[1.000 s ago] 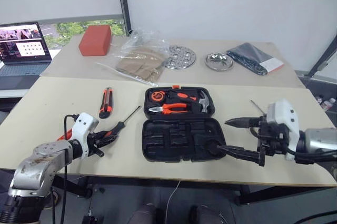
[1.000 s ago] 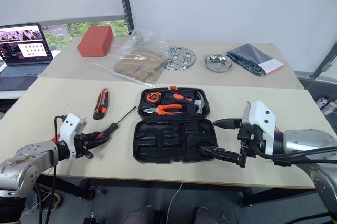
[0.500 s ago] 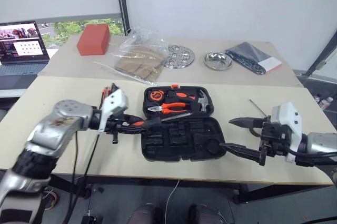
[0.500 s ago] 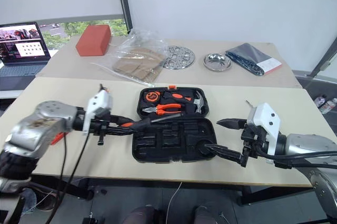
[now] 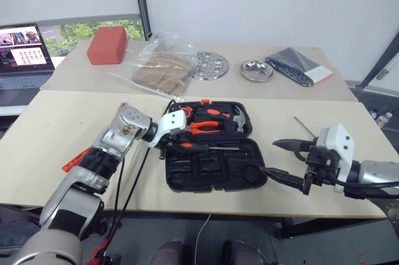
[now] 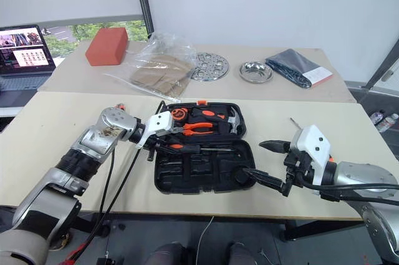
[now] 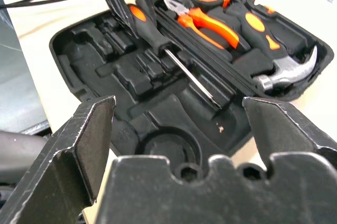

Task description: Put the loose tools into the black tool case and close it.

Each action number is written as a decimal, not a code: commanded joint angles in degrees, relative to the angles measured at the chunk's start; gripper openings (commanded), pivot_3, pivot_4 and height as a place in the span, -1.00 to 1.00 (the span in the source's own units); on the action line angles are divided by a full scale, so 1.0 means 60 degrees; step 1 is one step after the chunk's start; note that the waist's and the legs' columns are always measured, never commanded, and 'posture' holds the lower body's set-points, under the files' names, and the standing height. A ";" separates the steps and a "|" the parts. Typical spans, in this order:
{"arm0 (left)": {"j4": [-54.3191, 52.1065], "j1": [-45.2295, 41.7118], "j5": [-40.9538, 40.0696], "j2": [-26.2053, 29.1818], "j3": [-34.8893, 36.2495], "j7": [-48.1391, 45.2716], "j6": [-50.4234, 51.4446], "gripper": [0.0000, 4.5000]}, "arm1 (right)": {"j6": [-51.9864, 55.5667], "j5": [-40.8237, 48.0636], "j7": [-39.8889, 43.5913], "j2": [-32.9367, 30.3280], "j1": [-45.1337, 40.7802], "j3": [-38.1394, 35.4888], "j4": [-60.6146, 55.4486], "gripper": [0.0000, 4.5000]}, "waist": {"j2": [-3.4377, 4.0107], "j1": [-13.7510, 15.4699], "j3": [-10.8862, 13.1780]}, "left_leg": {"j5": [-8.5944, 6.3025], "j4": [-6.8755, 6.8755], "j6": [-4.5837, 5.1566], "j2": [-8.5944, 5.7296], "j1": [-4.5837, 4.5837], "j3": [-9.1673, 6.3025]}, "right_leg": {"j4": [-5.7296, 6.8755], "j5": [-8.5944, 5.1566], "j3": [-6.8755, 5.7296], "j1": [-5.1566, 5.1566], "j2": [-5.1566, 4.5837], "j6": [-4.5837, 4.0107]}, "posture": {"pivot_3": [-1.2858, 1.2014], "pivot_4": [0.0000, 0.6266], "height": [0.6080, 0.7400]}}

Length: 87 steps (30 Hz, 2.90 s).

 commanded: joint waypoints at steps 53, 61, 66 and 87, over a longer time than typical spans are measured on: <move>0.1983 -0.0438 0.1976 -0.1963 -0.0203 0.0964 -0.1660 -1.00 | 0.0484 0.0847 -0.1085 0.0062 0.0524 -0.1006 -0.0737 1.00 | -0.0001 0.0114 -0.0011 | -0.0033 0.0108 0.0076 -0.0022 -0.0049 -0.0034 | -0.0003 0.0067 0.0003 0.0019 -0.0081 0.0026 | 0.03 -0.52 0.91; 0.0367 -0.0613 -0.0364 -0.1457 0.1891 -0.0164 -0.0045 -0.77 | 0.0644 -0.0194 -0.2079 0.0445 0.1904 -0.2685 0.0553 1.00 | -0.0001 0.0086 -0.0013 | -0.0035 0.0113 0.0082 -0.0022 -0.0060 -0.0029 | 0.0003 0.0069 0.0001 0.0006 -0.0078 0.0029 | 0.03 -0.52 0.91; -0.1637 -0.0433 -0.1944 -0.0429 0.2806 -0.1014 0.1748 0.02 | -0.0162 -0.1241 -0.1676 0.0143 0.2347 -0.3421 0.2695 1.00 | 0.0007 -0.0015 -0.0013 | -0.0032 0.0127 0.0081 -0.0020 -0.0069 -0.0028 | 0.0002 0.0061 -0.0015 0.0002 -0.0018 0.0042 | 0.03 -0.52 0.91; -0.5887 0.1132 -0.3849 0.1804 0.2683 -0.1632 0.3944 1.00 | -0.2003 -0.4771 -0.0519 -0.0014 -0.4436 0.1860 1.1191 0.82 | 0.0076 -0.0393 0.0013 | -0.0005 0.0092 0.0032 -0.0011 -0.0003 0.0006 | 0.0026 0.0034 0.0021 0.0023 -0.0012 0.0025 | 0.03 -0.52 0.91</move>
